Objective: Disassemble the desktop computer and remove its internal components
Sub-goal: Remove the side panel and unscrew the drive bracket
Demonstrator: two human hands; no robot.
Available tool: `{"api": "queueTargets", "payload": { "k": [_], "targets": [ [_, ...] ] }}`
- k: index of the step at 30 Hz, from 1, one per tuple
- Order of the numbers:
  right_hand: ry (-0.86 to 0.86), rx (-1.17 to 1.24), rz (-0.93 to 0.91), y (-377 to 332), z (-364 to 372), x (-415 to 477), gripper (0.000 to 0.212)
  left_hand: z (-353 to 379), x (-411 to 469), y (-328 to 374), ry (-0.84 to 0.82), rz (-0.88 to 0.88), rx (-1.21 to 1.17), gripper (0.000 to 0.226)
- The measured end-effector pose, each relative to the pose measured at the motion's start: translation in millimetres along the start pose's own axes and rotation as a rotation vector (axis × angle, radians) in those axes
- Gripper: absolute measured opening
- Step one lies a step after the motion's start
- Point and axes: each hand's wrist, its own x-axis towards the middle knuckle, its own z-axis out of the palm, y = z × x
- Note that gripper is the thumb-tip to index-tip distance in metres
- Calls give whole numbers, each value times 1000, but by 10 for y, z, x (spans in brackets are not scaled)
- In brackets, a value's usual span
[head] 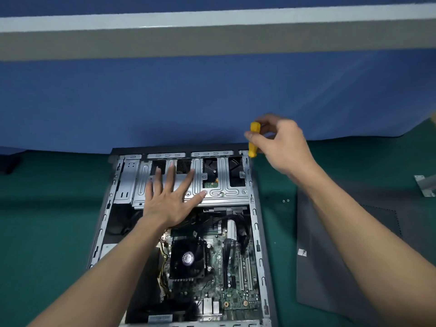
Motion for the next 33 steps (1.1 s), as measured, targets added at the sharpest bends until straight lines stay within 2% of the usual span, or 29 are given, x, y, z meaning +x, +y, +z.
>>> {"api": "queueTargets", "payload": {
  "k": [3,9,24,27,31,33],
  "targets": [
    [-29,-9,-97,-173,227,-1,9,-36,31,-20,-87,10,-40,75],
    [-177,-192,-256,-203,654,-1,9,-151,94,-58,-259,17,-105,78],
    [-255,-304,-325,-176,828,56,8,-150,113,-52,-296,1,-98,76],
    [-308,-516,-375,-288,807,97,17,-158,115,-42,-294,-2,-93,76],
    [-423,-914,-316,-540,809,213,29,-164,112,-36,-287,-3,-85,77],
    [-516,-1010,-292,-669,839,278,32,-165,111,-33,-286,-1,-81,78]
  ]
}}
